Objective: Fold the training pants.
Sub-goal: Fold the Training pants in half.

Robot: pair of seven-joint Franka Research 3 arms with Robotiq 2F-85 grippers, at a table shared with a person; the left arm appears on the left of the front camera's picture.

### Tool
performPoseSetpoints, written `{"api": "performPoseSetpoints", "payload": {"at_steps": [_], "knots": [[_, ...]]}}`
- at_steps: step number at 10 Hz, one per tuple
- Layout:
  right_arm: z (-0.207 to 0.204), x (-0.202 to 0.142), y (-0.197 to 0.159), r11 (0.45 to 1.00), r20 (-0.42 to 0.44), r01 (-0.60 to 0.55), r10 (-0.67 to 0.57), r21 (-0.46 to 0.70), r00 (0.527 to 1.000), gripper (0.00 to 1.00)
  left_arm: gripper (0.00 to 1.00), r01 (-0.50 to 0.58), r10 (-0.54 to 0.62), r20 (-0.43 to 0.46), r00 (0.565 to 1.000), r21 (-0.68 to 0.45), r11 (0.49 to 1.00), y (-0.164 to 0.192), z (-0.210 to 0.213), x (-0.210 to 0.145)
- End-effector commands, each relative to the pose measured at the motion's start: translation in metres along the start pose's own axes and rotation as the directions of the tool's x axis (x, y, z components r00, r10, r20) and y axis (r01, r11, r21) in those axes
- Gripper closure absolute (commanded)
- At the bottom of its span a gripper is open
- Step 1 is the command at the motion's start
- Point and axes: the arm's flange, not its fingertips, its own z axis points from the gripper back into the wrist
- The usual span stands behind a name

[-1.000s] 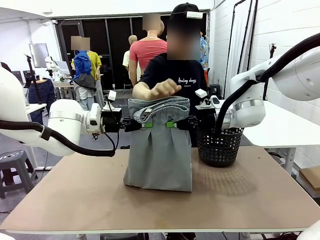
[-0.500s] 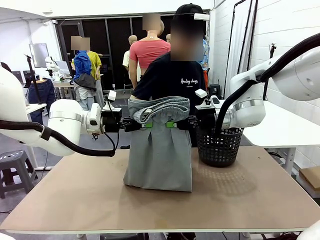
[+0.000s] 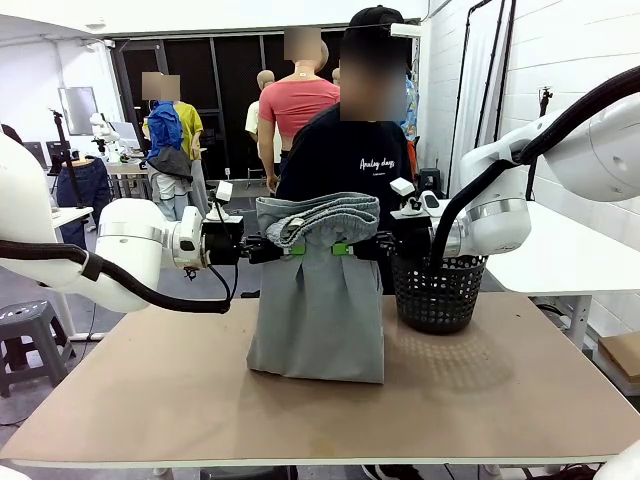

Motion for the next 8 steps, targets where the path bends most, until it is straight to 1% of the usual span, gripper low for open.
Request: {"api": "performPoseSetpoints", "payload": {"at_steps": [1, 8], "knots": [[-0.0007, 0.0018, 0.0020, 1.000, 0.010, -0.002, 0.001, 0.009, 1.000, 1.00, 1.00, 0.001, -0.001, 0.000, 1.000, 0.003, 1.000, -0.0001, -0.0002, 0.0028], [-0.0007, 0.0018, 0.0020, 1.000, 0.010, -0.002, 0.001, 0.009, 1.000, 1.00, 1.00, 0.001, -0.001, 0.000, 1.000, 0.003, 1.000, -0.0001, -0.0002, 0.0028]]}}
